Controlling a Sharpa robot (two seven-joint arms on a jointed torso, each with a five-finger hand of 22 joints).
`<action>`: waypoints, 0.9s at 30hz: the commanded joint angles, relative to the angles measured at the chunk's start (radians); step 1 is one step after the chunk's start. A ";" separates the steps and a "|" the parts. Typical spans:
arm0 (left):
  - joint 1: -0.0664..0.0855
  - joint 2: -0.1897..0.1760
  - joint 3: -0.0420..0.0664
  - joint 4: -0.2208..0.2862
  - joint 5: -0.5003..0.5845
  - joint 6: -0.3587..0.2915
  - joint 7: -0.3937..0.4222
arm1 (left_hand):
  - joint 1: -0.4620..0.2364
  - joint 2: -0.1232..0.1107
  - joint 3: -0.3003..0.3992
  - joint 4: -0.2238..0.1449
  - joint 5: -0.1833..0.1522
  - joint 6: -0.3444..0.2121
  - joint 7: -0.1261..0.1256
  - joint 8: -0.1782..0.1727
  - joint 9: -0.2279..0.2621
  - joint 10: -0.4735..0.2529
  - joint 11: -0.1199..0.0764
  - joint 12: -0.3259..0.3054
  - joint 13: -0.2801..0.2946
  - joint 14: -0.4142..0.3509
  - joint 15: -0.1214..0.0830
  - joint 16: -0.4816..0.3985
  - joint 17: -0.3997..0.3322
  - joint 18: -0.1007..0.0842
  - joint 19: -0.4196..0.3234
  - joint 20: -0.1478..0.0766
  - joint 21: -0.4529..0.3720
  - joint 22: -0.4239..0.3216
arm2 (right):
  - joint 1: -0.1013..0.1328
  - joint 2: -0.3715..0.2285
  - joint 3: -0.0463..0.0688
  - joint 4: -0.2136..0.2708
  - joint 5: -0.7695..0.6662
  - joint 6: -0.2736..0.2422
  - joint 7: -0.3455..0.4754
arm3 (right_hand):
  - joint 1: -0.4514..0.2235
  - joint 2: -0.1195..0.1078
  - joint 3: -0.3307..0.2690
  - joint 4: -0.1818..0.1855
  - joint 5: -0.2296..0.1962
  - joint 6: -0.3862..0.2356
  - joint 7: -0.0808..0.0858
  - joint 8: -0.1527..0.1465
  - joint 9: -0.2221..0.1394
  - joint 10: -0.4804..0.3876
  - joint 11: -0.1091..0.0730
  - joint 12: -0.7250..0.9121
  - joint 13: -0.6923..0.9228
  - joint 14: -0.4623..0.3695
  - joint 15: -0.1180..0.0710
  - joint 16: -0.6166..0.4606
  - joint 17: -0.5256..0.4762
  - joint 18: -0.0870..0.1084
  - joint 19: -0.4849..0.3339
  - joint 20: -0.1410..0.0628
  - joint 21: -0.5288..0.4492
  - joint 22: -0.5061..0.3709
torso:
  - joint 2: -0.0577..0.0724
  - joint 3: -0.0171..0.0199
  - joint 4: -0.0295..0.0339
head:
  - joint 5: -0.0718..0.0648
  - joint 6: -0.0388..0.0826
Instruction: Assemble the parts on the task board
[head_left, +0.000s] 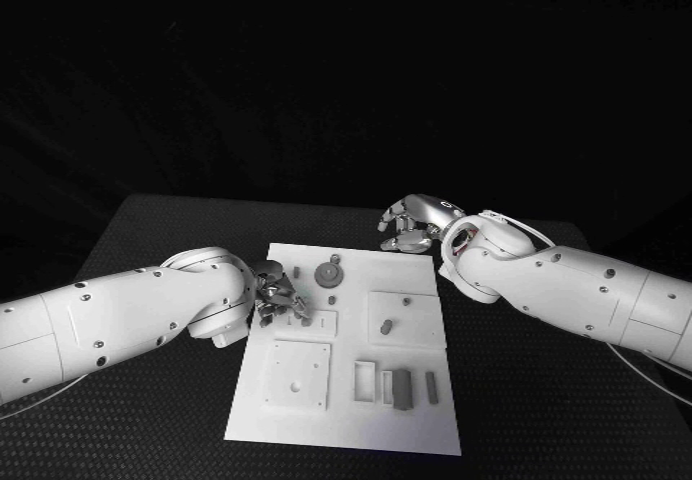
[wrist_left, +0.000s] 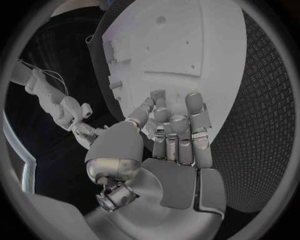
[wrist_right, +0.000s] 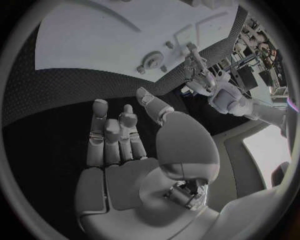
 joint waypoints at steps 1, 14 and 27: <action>-0.001 0.000 0.001 0.001 0.013 -0.009 0.009 | 0.000 -0.008 -0.005 0.000 -0.001 -0.007 0.011 -0.006 -0.002 0.000 0.007 -0.003 -0.001 -0.004 0.005 0.006 -0.001 0.005 0.002 0.001 -0.005 0.006 | -0.001 0.001 0.000 0.000 -0.002 0.009 0.007 | 0.004 0.001 -0.005 0.000 0.000 -0.002 0.005 0.001 -0.002 -0.008 -0.002 -0.004 -0.001 -0.001 -0.009 -0.006 -0.001 0.014 -0.005 0.000 -0.005 0.015 | 0.000 -0.0002 0.0003 | 0.001 0.000; -0.001 -0.002 0.001 0.000 0.014 -0.016 0.004 | -0.034 -0.034 -0.007 0.017 -0.001 -0.003 0.010 -0.009 -0.014 0.002 0.006 -0.001 -0.003 -0.003 0.004 0.008 -0.005 0.006 0.008 0.001 -0.010 0.004 | -0.002 0.000 0.000 0.000 -0.001 0.008 0.007 | 0.004 0.001 -0.005 0.000 0.000 -0.003 0.005 0.001 -0.002 -0.008 -0.002 -0.004 -0.001 -0.001 -0.009 -0.006 -0.001 0.014 -0.005 0.000 -0.005 0.015 | 0.000 0.0000 0.0003 | 0.001 0.001; -0.001 -0.003 0.001 0.000 0.017 -0.009 0.002 | -0.085 -0.080 -0.016 0.037 -0.001 0.001 0.009 -0.010 -0.025 0.002 0.005 0.001 -0.006 -0.001 0.003 0.010 -0.009 0.009 0.012 0.001 -0.016 0.004 | -0.002 0.000 0.000 0.000 -0.001 0.008 0.007 | 0.004 0.001 -0.005 0.000 0.000 -0.004 0.006 0.000 -0.002 -0.008 -0.002 -0.004 -0.001 -0.001 -0.009 -0.006 -0.001 0.014 -0.005 0.000 -0.006 0.015 | 0.000 -0.0001 0.0001 | 0.001 0.002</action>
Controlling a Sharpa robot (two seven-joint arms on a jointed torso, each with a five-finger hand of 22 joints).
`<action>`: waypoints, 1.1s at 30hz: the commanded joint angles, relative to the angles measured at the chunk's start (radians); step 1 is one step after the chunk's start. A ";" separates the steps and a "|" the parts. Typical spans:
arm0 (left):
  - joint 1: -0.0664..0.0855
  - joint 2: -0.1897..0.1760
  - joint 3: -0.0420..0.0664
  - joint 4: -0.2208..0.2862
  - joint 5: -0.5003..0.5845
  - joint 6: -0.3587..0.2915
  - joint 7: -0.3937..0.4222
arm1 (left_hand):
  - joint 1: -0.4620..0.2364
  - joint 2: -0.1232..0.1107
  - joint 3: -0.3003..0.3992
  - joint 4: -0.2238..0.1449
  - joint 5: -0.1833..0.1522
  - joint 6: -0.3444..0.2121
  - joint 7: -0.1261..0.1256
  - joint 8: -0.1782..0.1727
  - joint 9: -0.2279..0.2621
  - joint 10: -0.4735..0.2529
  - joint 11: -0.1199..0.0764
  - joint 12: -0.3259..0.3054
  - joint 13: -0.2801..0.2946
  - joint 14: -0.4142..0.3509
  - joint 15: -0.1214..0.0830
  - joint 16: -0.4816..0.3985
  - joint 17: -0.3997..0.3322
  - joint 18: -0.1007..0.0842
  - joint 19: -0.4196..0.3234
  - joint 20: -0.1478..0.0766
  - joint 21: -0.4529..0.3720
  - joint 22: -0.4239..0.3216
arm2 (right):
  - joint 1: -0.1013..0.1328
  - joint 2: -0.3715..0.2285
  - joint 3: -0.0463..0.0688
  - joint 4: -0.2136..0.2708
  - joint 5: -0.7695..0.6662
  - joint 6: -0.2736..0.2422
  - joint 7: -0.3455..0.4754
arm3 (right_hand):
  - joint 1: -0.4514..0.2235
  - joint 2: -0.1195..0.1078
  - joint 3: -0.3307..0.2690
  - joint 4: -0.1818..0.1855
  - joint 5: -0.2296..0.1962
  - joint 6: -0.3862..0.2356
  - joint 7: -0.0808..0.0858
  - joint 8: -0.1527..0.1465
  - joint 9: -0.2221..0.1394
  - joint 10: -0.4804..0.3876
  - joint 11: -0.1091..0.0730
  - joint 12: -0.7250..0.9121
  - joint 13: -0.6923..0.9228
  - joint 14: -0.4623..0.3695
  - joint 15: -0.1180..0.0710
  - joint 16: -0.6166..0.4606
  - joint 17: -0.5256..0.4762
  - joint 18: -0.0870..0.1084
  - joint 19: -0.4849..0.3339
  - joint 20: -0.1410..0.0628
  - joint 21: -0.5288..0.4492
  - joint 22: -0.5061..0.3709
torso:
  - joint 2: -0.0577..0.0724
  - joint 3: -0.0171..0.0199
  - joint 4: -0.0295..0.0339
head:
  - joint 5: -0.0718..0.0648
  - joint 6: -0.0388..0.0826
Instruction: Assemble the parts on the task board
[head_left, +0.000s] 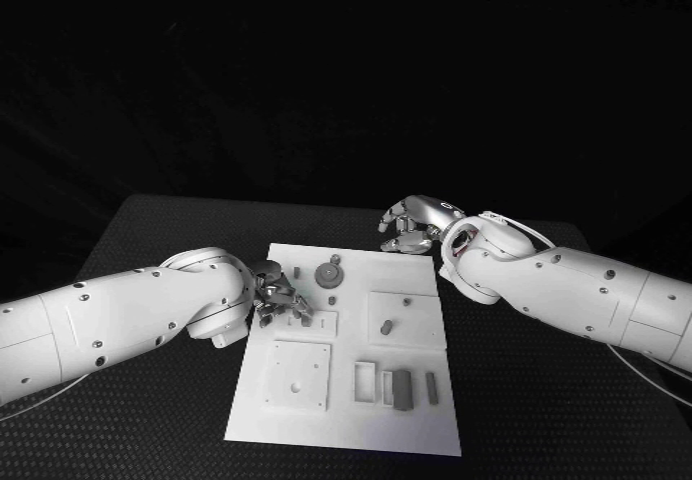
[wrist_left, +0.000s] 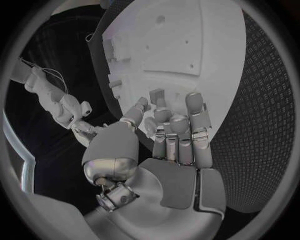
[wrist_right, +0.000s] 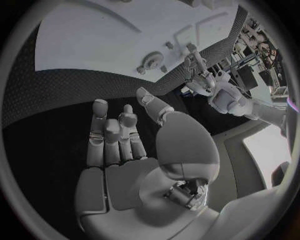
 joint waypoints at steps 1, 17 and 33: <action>0.000 0.000 0.001 0.002 0.008 -0.002 0.004 | -0.009 -0.004 -0.006 0.000 -0.001 0.003 0.006 -0.006 -0.002 0.002 0.004 0.001 -0.001 -0.002 -0.001 0.007 -0.001 0.009 0.004 0.000 -0.005 0.004 | -0.001 0.000 0.000 0.000 -0.002 0.008 0.007 | 0.004 0.001 -0.005 0.000 0.000 0.000 0.005 0.000 -0.001 -0.008 -0.002 -0.004 -0.002 -0.001 -0.009 -0.006 -0.002 0.014 -0.005 0.000 -0.006 0.016 | 0.000 0.0001 -0.0003 | 0.001 0.001; 0.000 -0.002 0.000 0.003 -0.007 0.031 -0.014 | -0.051 -0.024 -0.038 -0.007 -0.001 0.005 0.004 -0.005 -0.007 0.003 0.002 0.005 -0.002 -0.001 -0.003 0.011 -0.003 0.012 0.006 -0.001 -0.009 0.006 | -0.001 -0.001 0.000 0.001 -0.002 0.009 0.007 | 0.004 0.000 -0.006 0.000 0.000 -0.001 0.006 0.000 -0.001 -0.008 -0.002 -0.004 -0.002 -0.001 -0.008 -0.006 -0.002 0.014 -0.005 0.001 -0.006 0.016 | 0.000 0.0001 -0.0004 | 0.001 0.001; -0.001 0.012 -0.001 0.001 -0.016 0.061 -0.037 | -0.103 -0.008 -0.058 0.003 -0.001 0.006 0.002 -0.004 -0.013 0.001 0.000 0.006 -0.004 -0.004 -0.005 0.013 -0.006 0.015 0.007 -0.002 -0.017 0.007 | -0.001 -0.002 0.000 0.001 -0.002 0.009 0.007 | 0.004 0.000 -0.006 0.000 0.000 -0.001 0.006 0.000 -0.002 -0.008 -0.001 -0.004 -0.002 -0.001 -0.008 -0.006 -0.002 0.014 -0.005 0.001 -0.006 0.016 | 0.000 0.0010 -0.0005 | -0.001 -0.002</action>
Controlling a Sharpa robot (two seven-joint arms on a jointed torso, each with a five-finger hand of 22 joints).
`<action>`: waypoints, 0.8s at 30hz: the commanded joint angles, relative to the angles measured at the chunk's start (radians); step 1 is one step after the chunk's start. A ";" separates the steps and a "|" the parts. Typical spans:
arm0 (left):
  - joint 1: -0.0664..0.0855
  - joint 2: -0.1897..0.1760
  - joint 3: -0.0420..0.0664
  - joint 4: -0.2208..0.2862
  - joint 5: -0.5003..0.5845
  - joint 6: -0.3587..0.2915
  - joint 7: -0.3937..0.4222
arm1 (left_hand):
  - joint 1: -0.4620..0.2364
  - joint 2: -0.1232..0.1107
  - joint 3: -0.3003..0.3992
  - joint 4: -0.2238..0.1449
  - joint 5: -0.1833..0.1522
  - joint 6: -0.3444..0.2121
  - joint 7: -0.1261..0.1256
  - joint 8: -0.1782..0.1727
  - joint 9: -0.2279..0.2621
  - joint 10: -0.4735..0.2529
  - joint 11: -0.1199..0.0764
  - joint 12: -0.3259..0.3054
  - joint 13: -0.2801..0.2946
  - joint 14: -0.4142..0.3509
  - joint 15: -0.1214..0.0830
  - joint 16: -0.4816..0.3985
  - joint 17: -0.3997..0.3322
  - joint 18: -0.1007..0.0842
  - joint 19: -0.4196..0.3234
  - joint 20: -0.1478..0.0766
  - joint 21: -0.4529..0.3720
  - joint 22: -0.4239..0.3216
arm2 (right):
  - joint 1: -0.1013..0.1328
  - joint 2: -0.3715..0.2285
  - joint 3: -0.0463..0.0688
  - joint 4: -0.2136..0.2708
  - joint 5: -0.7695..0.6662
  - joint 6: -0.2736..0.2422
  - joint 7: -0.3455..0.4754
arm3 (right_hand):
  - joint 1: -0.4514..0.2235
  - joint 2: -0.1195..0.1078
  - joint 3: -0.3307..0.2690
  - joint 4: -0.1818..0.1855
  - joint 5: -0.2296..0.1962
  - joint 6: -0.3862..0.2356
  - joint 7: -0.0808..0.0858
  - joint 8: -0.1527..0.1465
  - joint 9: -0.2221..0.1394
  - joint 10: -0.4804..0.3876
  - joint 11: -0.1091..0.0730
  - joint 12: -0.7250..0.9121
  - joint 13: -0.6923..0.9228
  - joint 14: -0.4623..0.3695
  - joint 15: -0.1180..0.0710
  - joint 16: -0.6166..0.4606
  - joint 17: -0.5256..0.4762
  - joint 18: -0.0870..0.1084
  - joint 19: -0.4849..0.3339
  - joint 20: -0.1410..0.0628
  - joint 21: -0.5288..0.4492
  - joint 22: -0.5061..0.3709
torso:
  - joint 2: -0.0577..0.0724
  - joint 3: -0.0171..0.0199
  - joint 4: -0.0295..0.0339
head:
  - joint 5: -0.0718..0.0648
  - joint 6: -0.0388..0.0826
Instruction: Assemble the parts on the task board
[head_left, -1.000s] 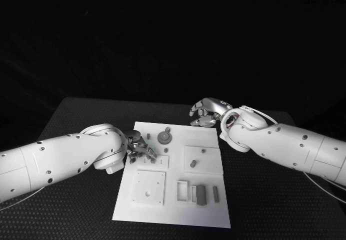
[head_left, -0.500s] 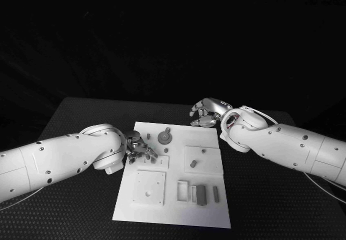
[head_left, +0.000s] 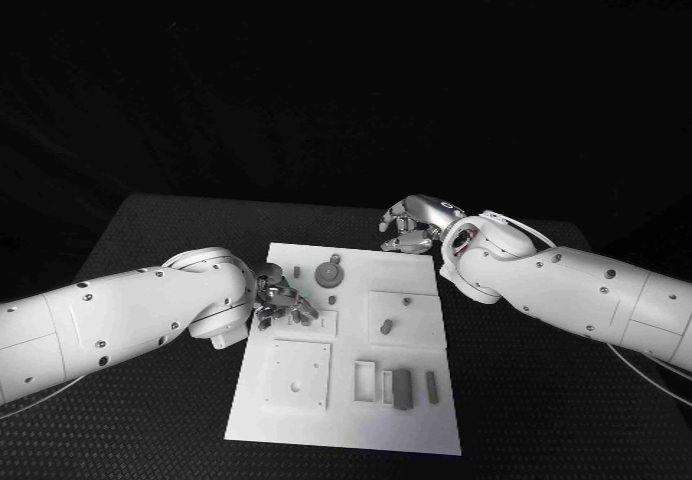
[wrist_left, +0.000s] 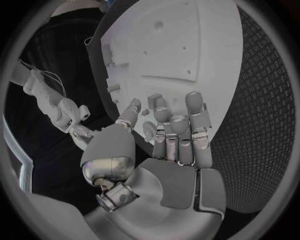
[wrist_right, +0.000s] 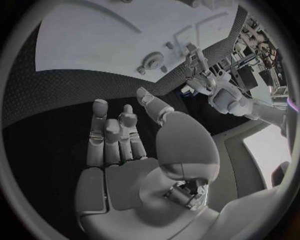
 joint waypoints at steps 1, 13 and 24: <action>0.000 0.006 0.000 0.001 -0.009 0.027 -0.009 | -0.015 0.001 -0.003 0.003 -0.001 0.003 0.002 -0.004 -0.002 0.001 0.000 0.006 -0.001 0.000 -0.005 0.006 -0.001 0.015 0.007 -0.003 -0.006 0.007 | -0.001 0.000 0.000 0.001 -0.003 0.009 0.007 | 0.004 0.000 -0.006 0.000 0.000 -0.001 0.009 0.000 -0.002 -0.008 -0.001 -0.004 -0.001 -0.002 -0.008 -0.006 -0.002 0.014 -0.005 0.001 -0.006 0.016 | 0.000 0.0004 -0.0002 | -0.001 0.000; -0.002 0.012 0.000 -0.006 -0.023 0.033 -0.015 | -0.018 0.014 -0.002 0.002 0.000 0.004 0.001 -0.003 -0.003 0.002 0.000 0.007 -0.001 0.000 -0.006 0.007 -0.002 0.016 0.008 -0.003 -0.007 0.008 | -0.001 0.000 0.000 0.000 -0.001 0.010 0.008 | 0.004 0.000 -0.006 0.001 0.000 -0.001 0.009 0.000 -0.002 -0.008 -0.001 -0.004 -0.001 -0.002 -0.008 -0.006 -0.002 0.014 -0.005 0.001 -0.006 0.016 | 0.000 0.0000 -0.0004 | -0.003 -0.002; -0.004 0.021 0.000 -0.017 -0.023 0.037 -0.017 | -0.020 0.018 -0.003 0.001 0.000 0.004 0.001 -0.003 -0.004 0.001 0.000 0.007 -0.002 -0.001 -0.006 0.007 -0.002 0.016 0.008 -0.003 -0.008 0.009 | -0.002 0.001 0.000 0.001 -0.001 0.011 0.009 | 0.003 0.001 -0.006 0.001 0.000 -0.001 0.009 0.000 -0.002 -0.008 -0.001 -0.004 -0.002 -0.002 -0.008 -0.006 -0.002 0.014 -0.005 0.001 -0.006 0.016 | -0.001 -0.0009 0.0004 | -0.004 -0.003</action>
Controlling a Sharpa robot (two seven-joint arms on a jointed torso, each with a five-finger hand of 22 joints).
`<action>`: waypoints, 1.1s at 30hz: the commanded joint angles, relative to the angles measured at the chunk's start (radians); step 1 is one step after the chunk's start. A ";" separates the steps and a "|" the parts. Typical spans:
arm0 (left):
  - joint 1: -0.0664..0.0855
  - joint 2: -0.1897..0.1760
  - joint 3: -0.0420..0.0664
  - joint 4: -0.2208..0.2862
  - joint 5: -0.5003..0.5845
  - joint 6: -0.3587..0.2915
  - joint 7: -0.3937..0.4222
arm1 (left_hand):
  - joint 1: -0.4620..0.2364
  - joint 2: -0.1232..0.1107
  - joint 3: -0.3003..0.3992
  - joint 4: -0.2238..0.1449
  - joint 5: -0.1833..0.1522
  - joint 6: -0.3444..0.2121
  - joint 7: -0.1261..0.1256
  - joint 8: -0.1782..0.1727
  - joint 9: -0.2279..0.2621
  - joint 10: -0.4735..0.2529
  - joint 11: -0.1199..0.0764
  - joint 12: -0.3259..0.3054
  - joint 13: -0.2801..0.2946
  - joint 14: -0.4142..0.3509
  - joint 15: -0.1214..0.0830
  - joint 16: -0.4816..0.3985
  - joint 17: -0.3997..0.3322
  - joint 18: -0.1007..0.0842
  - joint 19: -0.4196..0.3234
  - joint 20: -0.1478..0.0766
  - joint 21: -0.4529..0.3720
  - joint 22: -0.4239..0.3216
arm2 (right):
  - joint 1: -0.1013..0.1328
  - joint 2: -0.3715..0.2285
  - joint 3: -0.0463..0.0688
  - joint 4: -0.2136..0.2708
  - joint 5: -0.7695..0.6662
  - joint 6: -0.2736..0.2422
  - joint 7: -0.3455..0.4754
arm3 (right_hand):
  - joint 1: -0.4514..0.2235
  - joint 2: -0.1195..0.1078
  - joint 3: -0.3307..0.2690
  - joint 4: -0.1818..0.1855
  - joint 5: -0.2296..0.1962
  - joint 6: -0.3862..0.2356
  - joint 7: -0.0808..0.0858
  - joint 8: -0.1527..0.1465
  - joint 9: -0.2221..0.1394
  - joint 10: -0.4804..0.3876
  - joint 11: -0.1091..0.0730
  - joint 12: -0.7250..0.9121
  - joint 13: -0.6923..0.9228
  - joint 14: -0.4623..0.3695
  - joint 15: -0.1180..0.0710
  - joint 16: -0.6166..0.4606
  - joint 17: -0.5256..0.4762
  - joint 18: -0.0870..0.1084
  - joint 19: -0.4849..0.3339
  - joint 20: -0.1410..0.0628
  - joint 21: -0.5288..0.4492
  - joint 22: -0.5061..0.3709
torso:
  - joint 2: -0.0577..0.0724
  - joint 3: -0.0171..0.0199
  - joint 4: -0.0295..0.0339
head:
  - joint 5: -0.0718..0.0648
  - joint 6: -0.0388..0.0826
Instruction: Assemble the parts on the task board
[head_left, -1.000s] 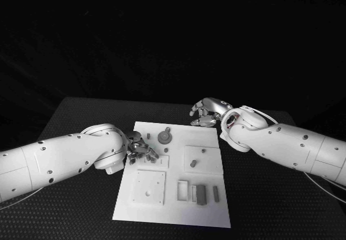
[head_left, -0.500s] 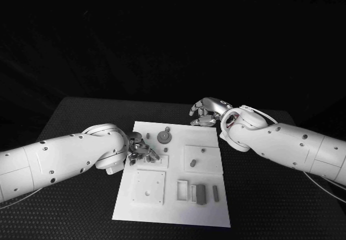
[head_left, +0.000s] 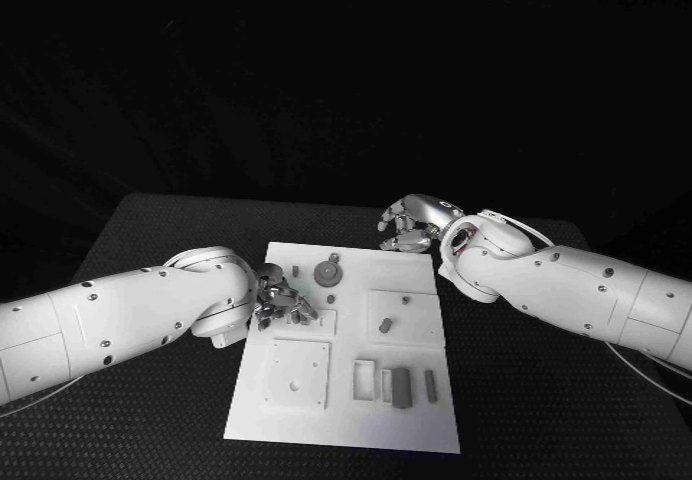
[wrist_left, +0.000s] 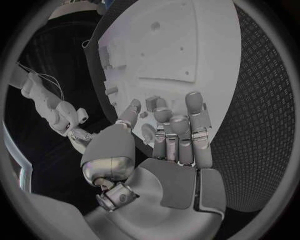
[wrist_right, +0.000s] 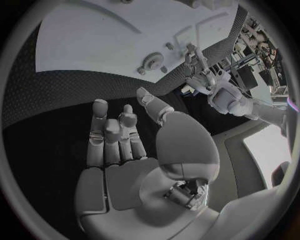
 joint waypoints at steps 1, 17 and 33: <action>-0.001 0.005 0.000 -0.003 -0.005 0.016 -0.001 | -0.002 0.008 -0.003 0.001 0.000 0.003 0.007 -0.003 -0.001 0.001 0.000 0.003 -0.001 -0.001 -0.006 0.007 -0.001 0.016 0.004 0.001 -0.004 0.008 | -0.001 0.000 0.000 0.001 -0.002 0.010 0.008 | 0.003 0.001 -0.006 0.001 0.000 0.001 0.004 0.000 -0.001 -0.008 -0.001 -0.004 -0.002 -0.001 -0.009 -0.006 -0.001 0.014 -0.005 0.001 -0.006 0.016 | -0.001 0.0000 0.0006 | 0.000 0.000; -0.006 0.020 0.000 -0.025 0.002 0.030 0.010 | 0.010 0.027 0.001 -0.014 0.000 0.005 0.007 -0.001 -0.004 0.001 -0.001 0.004 -0.002 -0.001 -0.006 0.007 -0.003 0.015 0.004 0.001 -0.005 0.011 | -0.001 0.002 0.000 0.001 -0.002 0.012 0.009 | 0.003 0.001 -0.006 0.001 0.000 0.001 0.004 0.000 -0.001 -0.008 -0.001 -0.004 -0.002 -0.001 -0.009 -0.006 -0.001 0.014 -0.005 0.001 -0.006 0.016 | 0.000 0.0000 -0.0005 | -0.002 -0.002; -0.007 0.021 0.000 -0.028 0.002 0.021 0.011 | 0.074 0.079 -0.001 -0.044 0.000 0.004 0.008 0.003 -0.009 -0.001 0.001 0.008 -0.004 -0.003 -0.004 0.011 -0.007 0.013 0.004 0.003 -0.005 0.018 | -0.001 0.001 0.000 0.001 -0.001 0.014 0.009 | 0.002 0.001 -0.007 0.001 0.000 0.001 0.004 0.000 -0.001 -0.008 -0.001 -0.004 -0.002 -0.001 -0.009 -0.006 -0.001 0.014 -0.005 0.001 -0.007 0.016 | 0.000 0.0007 -0.0002 | -0.003 -0.004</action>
